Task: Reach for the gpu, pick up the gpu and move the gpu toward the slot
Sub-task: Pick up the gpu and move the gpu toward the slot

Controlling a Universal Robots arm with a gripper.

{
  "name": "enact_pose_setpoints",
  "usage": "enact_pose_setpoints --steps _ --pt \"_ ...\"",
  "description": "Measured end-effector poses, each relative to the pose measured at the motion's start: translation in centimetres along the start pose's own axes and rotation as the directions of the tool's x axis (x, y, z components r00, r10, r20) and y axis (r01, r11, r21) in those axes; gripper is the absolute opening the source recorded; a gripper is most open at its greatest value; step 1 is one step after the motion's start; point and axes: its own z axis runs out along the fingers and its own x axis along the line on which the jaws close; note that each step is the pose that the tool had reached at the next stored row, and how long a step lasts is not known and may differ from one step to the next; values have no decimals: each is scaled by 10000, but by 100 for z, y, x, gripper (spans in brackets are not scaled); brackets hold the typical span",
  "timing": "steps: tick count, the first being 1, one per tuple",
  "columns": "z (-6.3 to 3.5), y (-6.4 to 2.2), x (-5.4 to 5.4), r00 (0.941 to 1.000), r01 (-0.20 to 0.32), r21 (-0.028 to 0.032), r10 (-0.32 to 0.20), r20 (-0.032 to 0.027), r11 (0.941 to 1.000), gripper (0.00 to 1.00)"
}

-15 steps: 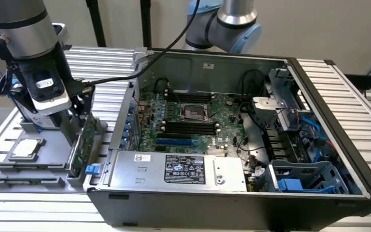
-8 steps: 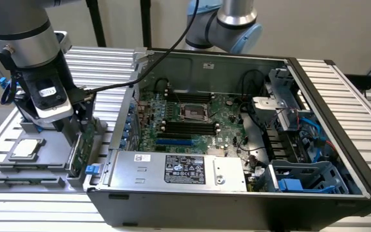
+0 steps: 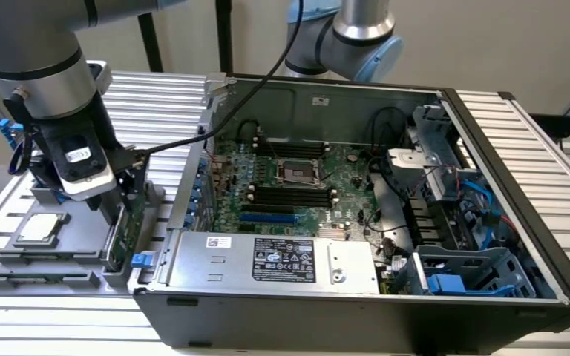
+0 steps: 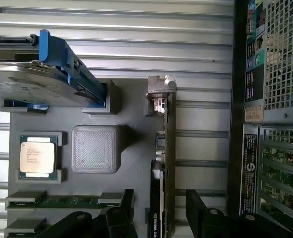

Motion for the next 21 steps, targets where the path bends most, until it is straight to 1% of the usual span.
enact_pose_setpoints --steps 7,10,12,15,18,19,21 --pt "127 -12 2 10000 0 0 0 14 10000 54" --pt "181 -15 5 10000 2 0 -2 36 10000 54" --pt "218 -16 10 10000 2 0 -2 72 10000 54" --pt "272 -18 17 9999 4 2 -4 147 10000 54" --pt "308 -19 22 9997 7 12 -8 261 10000 54" --pt "314 -19 22 9996 8 17 -9 278 10000 54" --pt "317 -19 22 9996 8 24 -8 277 10000 54"
